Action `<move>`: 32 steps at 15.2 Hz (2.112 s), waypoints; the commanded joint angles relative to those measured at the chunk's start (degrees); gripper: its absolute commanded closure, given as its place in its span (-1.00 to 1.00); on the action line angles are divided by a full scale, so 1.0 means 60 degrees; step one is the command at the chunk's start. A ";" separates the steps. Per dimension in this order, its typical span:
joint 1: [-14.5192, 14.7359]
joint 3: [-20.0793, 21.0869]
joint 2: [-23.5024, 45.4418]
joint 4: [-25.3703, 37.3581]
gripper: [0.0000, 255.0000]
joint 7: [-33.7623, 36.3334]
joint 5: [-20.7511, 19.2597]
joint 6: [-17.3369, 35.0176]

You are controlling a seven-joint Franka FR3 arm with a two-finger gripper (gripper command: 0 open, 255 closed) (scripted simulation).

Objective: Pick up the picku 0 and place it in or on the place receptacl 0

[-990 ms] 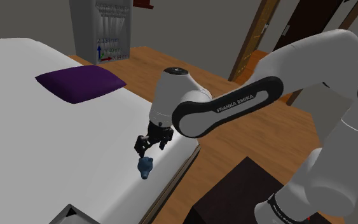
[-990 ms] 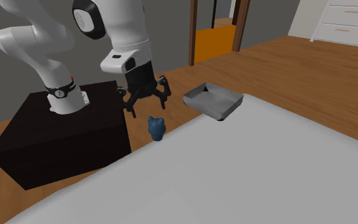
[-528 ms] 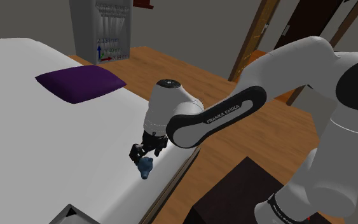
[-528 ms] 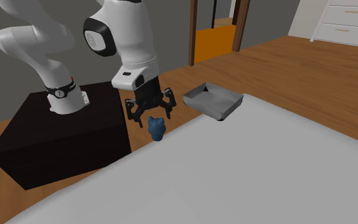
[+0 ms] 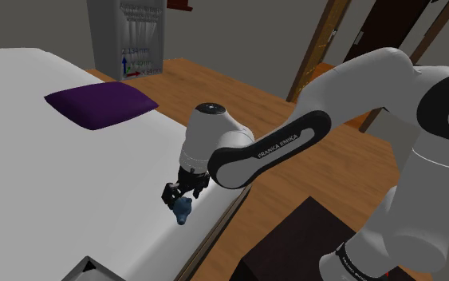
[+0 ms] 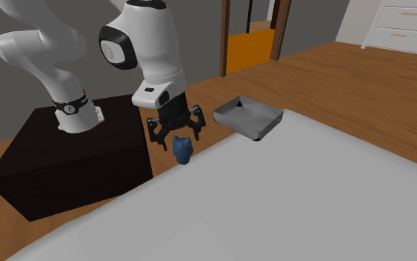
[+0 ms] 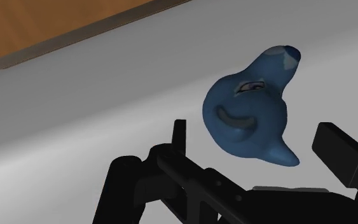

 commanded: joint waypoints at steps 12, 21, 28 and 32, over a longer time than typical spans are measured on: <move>-0.0045 0.0055 -0.0186 0.0053 1.00 -0.0073 0.0124 -0.0221; -0.0198 0.0225 -0.0952 0.0395 1.00 -0.0362 0.0619 -0.1252; -0.0272 0.0284 -0.1452 0.0779 1.00 -0.0529 0.0917 -0.2083; -0.0303 0.0299 -0.1695 0.1045 1.00 -0.0600 0.1052 -0.2566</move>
